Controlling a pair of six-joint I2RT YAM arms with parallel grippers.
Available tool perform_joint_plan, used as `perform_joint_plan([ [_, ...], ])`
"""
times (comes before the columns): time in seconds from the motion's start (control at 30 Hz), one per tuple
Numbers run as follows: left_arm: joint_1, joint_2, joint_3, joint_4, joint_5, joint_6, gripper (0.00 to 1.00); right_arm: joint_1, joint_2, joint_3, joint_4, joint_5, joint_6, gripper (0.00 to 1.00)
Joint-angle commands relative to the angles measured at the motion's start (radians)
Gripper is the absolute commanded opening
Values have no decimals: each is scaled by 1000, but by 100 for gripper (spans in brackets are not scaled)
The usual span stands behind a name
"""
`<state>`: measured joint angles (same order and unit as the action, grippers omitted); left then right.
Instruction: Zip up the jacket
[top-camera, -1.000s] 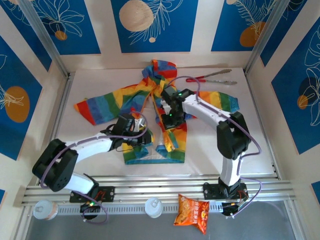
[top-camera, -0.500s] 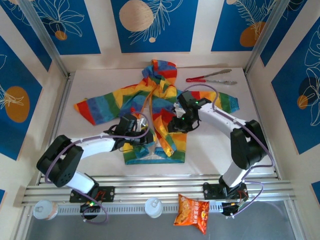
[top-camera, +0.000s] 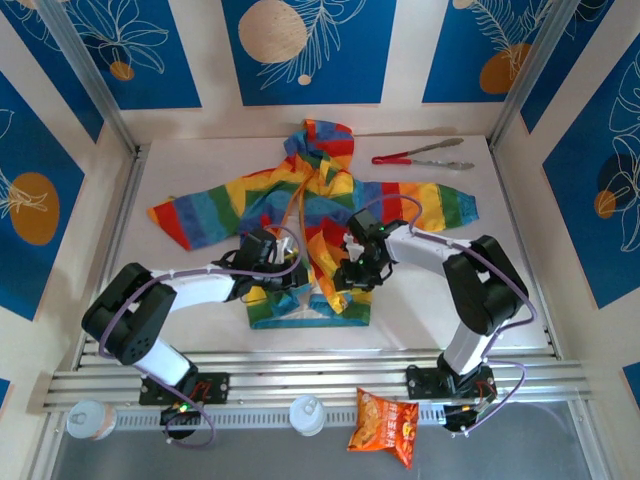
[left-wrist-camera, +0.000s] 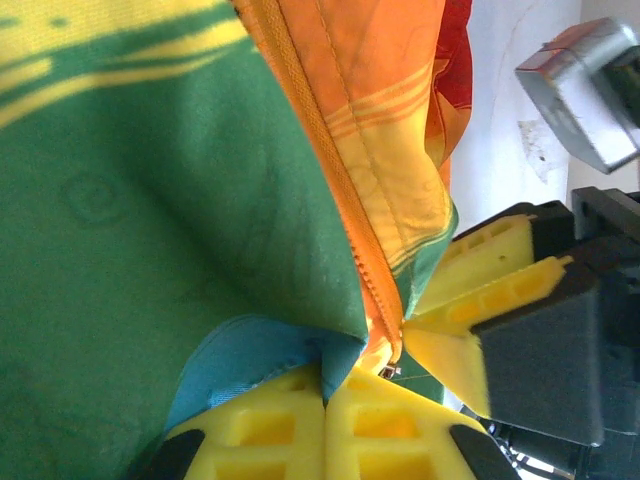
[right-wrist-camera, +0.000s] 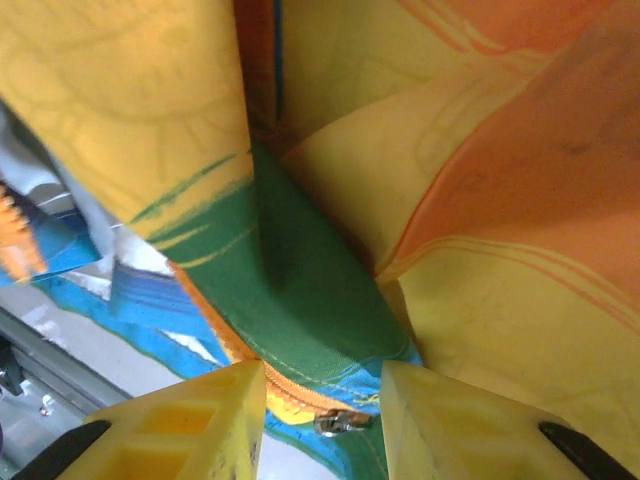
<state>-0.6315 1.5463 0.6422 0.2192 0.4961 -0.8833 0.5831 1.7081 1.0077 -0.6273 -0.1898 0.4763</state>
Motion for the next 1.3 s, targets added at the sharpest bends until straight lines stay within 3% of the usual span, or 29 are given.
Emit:
perform_joint_plan([
  [0.0,-2,-26,9,-13,1,18,0,33,4,30,6,12,19,34],
  [0.2,3,-21,56,-35,7,35,0,62,-2,52,-64,129,9,36],
  [0.33,-2,-47,93,-142,-43,107,0,61,-53,54,-111,247,6,39],
  [0.5,-3,-43,106,-166,-60,124,0,8,-118,-40,13,132,8,41],
  [0.73,-26,-19,113,-161,-73,126,0,-39,-95,-109,161,-52,8,41],
  [1.27,-26,54,94,-66,-33,75,0,-1,-43,-86,199,-159,-26,37],
])
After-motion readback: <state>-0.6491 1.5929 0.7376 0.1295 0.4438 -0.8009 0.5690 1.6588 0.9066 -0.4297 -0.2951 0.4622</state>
